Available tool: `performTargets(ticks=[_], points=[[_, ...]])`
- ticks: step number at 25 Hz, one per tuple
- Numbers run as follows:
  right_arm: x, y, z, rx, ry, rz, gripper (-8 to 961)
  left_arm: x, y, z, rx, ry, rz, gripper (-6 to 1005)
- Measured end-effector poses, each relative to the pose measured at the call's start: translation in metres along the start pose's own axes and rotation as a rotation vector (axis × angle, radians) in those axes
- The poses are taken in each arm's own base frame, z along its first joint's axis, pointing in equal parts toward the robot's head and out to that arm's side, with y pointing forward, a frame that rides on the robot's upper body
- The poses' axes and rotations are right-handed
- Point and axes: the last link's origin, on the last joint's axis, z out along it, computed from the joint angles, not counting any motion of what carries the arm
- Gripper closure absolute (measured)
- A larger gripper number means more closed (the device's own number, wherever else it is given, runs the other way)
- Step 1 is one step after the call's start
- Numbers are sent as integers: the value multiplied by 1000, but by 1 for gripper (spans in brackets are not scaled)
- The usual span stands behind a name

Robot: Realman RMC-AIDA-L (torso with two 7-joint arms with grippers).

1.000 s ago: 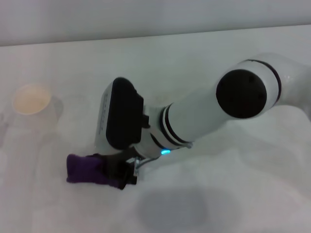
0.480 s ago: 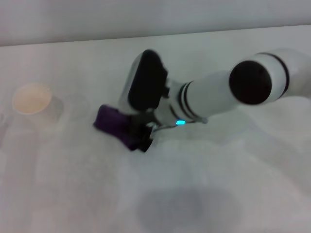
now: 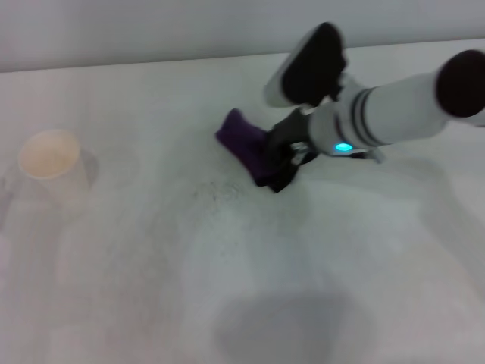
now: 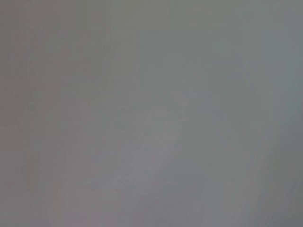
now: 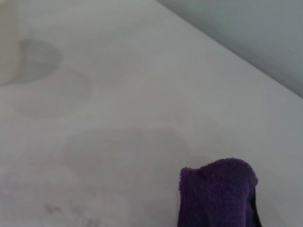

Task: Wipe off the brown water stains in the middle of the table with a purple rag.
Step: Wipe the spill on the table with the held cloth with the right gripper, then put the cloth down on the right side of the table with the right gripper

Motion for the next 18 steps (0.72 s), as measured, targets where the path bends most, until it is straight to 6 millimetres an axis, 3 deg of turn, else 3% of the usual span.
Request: performTargets(ticks=[9, 18], points=[[45, -33, -44, -36, -7, 142, 824, 1, 2, 4, -8, 5, 0, 130], [64, -20, -60, -124, 14, 149, 819, 4, 2, 7, -13, 17, -2, 131]])
